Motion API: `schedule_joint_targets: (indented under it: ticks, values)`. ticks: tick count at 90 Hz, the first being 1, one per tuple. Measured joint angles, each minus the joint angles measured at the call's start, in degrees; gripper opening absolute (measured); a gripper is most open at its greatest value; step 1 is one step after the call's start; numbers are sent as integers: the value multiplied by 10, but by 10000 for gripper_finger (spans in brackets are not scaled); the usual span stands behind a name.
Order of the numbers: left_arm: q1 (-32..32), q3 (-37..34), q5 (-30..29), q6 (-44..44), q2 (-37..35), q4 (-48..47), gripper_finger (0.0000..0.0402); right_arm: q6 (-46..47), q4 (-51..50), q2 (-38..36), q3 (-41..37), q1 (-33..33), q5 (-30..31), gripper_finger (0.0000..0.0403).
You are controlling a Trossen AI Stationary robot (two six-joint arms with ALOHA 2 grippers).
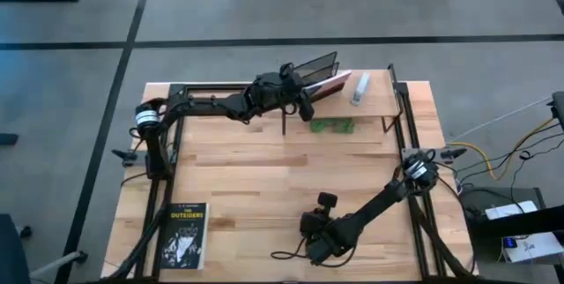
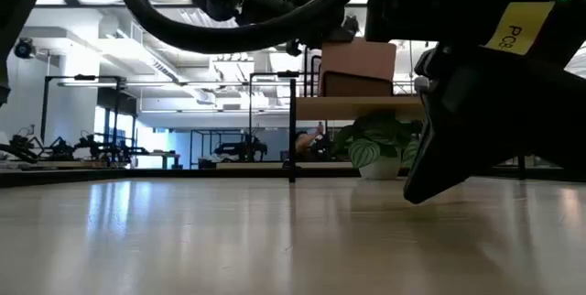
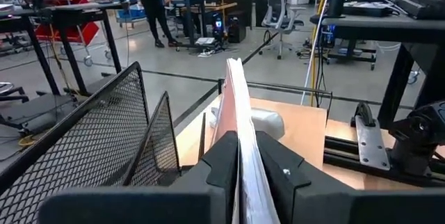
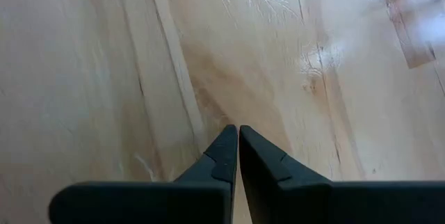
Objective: Stock shelves
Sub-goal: Put the pink notebook into the black desk organizer on the shelf, then put the black book into the black desk organizer on the shelf
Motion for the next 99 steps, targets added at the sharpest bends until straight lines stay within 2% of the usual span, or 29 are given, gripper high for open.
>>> schedule_joint_targets:
  ticks: [37, 56, 86, 99]
  values:
    - [-2, 0, 2, 0, -6, -4, 99, -4, -5, 0, 0, 0, 3, 0]
    - [-3, 0, 16, 11, -45, -15, 128, -4, -11, -2, 0, 0, 3, 0]
    - [-7, 0, 18, 24, -131, -142, 180, 1, -10, -4, 0, 0, 3, 0]
    - [-18, 0, 75, 43, -170, -238, 187, 1, -10, -5, 0, 0, 3, 0]
